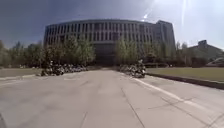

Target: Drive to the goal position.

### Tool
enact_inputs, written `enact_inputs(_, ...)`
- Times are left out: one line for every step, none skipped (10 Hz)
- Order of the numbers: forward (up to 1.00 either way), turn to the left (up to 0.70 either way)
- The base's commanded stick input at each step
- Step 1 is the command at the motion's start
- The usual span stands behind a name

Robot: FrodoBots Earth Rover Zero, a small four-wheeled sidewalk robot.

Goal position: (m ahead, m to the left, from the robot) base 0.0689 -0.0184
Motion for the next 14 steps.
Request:
enact_inputs(0.70, 0.18)
enact_inputs(0.70, 0.21)
enact_inputs(0.70, 0.25)
enact_inputs(0.70, 0.29)
enact_inputs(0.70, 0.33)
enact_inputs(0.70, 0.35)
enact_inputs(0.70, 0.25)
enact_inputs(0.70, 0.15)
enact_inputs(0.70, 0.05)
enact_inputs(0.70, 0.01)
enact_inputs(0.70, 0.01)
enact_inputs(0.70, 0.01)
enact_inputs(0.70, 0.01)
enact_inputs(0.70, 0.01)
